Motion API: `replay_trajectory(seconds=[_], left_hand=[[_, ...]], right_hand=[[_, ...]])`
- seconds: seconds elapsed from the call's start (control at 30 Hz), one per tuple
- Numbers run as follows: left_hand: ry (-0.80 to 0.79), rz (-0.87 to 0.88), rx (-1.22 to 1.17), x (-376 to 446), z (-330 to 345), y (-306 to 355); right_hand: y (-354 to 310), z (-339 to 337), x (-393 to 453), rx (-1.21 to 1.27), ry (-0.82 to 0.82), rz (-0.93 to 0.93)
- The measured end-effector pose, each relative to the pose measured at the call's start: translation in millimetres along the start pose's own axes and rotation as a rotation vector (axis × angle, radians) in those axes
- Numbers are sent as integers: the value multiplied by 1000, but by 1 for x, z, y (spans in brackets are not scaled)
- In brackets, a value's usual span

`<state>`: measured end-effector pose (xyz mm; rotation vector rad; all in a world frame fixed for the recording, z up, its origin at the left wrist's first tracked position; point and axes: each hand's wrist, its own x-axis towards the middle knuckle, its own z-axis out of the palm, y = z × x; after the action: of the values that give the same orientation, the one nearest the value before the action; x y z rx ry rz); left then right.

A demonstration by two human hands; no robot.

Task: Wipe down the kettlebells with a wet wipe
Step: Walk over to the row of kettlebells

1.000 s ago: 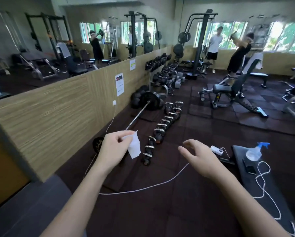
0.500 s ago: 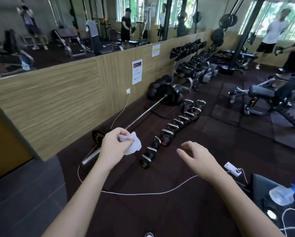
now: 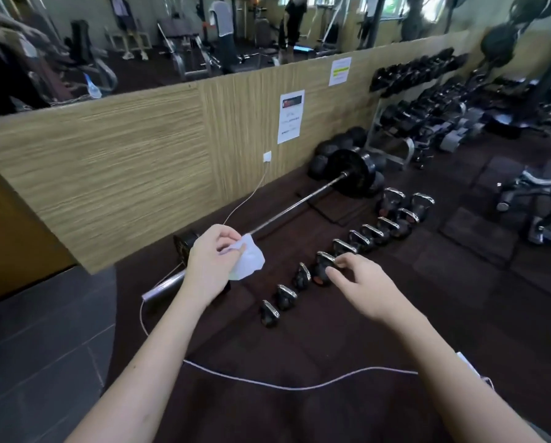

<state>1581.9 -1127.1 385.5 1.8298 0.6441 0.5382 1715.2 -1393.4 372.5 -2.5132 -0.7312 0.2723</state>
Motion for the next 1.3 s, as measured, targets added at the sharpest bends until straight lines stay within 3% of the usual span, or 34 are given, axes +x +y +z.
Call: replay_trajectory(seconds=[0.37,0.57,0.8,0.9,1.07,1.3], left_hand=[[312,-257,25,36,128,-14],[315,-361,15,69,154,-52],[325,-416,225,124,191,-119],[368,-446,309,156,217,-172],[432,-435,478,209,294,-325],[503,-476,445,237,403,-547]], right_hand=[[112,-12,167,-39,-323,-240],[126,21,228,-82,-442,-298],[156,86,308,-129,-561,-336],[182,134,363,-181,-653,-371],[254,282,463,-298,-709,-533],[366,501,520,-234,-887,-553]])
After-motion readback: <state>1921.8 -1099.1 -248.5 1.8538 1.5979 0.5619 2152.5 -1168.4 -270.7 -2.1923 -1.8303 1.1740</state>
